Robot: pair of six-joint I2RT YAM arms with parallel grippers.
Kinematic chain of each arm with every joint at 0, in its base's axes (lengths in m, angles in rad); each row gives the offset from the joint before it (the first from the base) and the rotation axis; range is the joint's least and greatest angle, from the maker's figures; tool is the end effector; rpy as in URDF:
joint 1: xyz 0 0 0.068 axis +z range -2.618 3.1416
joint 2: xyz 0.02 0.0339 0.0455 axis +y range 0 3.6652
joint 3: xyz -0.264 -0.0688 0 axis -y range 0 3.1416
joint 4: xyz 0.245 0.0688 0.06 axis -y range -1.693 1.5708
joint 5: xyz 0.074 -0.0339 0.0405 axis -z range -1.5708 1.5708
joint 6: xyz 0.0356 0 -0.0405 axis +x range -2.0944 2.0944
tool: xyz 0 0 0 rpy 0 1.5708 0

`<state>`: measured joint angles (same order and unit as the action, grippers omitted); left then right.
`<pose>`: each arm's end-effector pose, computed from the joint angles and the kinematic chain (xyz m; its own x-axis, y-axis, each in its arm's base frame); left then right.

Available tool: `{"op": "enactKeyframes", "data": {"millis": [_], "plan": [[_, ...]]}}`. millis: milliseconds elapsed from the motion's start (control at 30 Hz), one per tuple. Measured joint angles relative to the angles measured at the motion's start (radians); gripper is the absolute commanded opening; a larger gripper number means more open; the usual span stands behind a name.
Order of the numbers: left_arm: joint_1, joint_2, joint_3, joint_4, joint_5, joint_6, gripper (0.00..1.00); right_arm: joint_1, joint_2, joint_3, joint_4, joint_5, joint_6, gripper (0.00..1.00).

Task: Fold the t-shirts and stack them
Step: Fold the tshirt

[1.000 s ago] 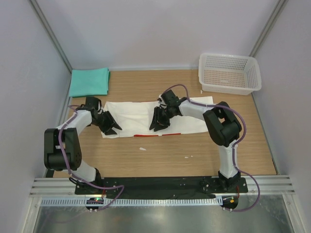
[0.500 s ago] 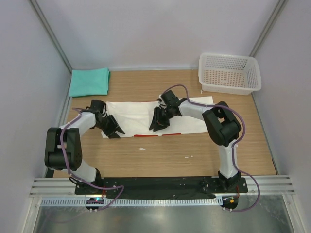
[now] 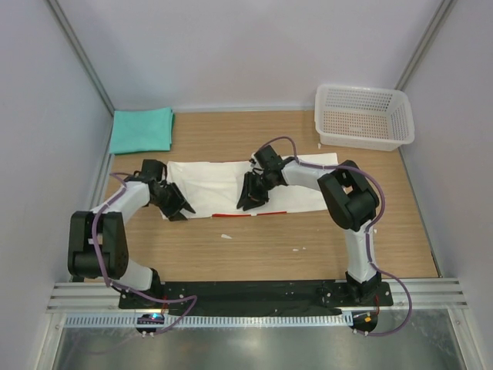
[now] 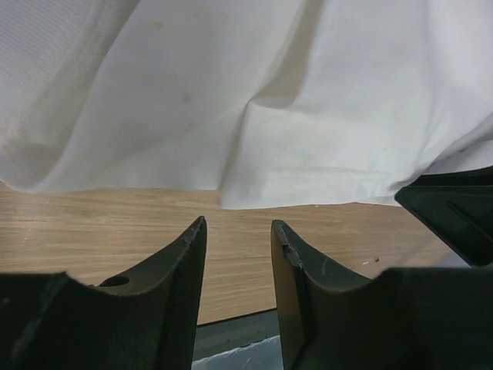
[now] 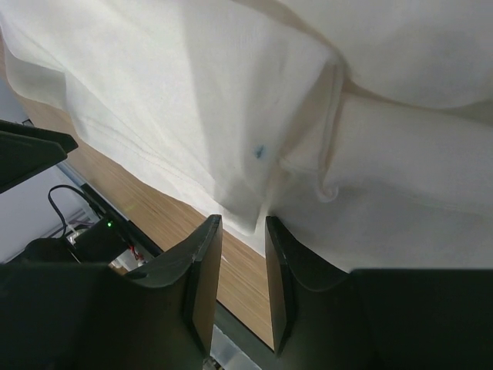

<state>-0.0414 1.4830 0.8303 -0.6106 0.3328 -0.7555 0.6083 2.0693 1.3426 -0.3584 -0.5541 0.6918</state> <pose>0.2598 -0.0224 0.1728 -0.7878 -0.6160 -0.0068 -0.5525 0.7115 -0.4342 0.3322 0.2542 0.1352 -0.9975 -0.0336 -0.0627 -0.0665 0.7517 0.6561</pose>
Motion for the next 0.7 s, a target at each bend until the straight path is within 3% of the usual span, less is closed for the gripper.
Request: {"op": "enactKeyframes", "data": {"millis": [300, 500, 600, 633, 700], "plan": [[0.000, 0.035, -0.011, 0.005, -0.002, -0.004, 0.37, 0.009, 0.013, 0.000, 0.016, -0.014, 0.012, 0.32], [-0.002, 0.090, -0.011, 0.031, -0.002, -0.006, 0.29, 0.009, 0.022, 0.005, 0.018, -0.021, 0.019, 0.27], [-0.003, 0.110, -0.010, 0.036, -0.001, -0.009, 0.18, 0.009, 0.026, 0.010, 0.018, -0.023, 0.019, 0.24], [-0.003, 0.111, -0.008, 0.036, -0.001, -0.011, 0.10, 0.009, 0.027, 0.010, 0.018, -0.022, 0.019, 0.22], [-0.004, 0.111, 0.001, 0.036, -0.001, -0.018, 0.02, 0.010, 0.030, 0.013, 0.018, -0.021, 0.018, 0.12]]}}
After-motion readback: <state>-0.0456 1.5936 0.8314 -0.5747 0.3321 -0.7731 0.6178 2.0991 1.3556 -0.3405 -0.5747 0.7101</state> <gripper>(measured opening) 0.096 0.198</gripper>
